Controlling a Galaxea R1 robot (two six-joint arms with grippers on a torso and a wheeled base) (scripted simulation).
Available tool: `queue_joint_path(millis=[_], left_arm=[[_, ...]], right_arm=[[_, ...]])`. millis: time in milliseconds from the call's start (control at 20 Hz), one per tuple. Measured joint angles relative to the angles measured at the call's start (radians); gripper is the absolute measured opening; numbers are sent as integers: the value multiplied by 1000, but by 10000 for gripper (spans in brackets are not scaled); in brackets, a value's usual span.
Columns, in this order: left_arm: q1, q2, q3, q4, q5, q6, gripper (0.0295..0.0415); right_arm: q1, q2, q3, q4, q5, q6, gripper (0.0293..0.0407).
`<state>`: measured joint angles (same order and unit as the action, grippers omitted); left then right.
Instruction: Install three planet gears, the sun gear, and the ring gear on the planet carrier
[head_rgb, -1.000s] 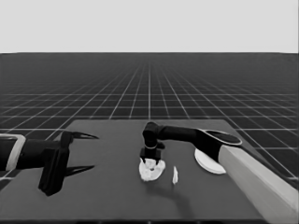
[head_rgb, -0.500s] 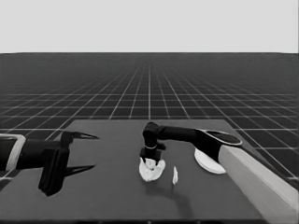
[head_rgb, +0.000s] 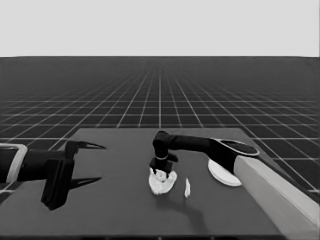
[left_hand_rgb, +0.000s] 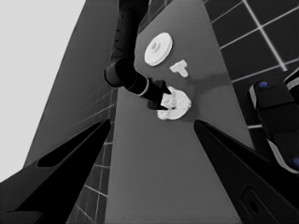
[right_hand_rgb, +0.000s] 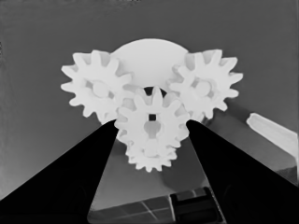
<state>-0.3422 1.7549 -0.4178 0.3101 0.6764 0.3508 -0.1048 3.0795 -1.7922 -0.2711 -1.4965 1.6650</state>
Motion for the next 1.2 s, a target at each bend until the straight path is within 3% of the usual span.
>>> queue_joint_path(millis=[1200], left_arm=[[0, 0, 0, 0, 0, 0, 385]], right_arm=[[0, 0, 0, 0, 0, 251, 309]])
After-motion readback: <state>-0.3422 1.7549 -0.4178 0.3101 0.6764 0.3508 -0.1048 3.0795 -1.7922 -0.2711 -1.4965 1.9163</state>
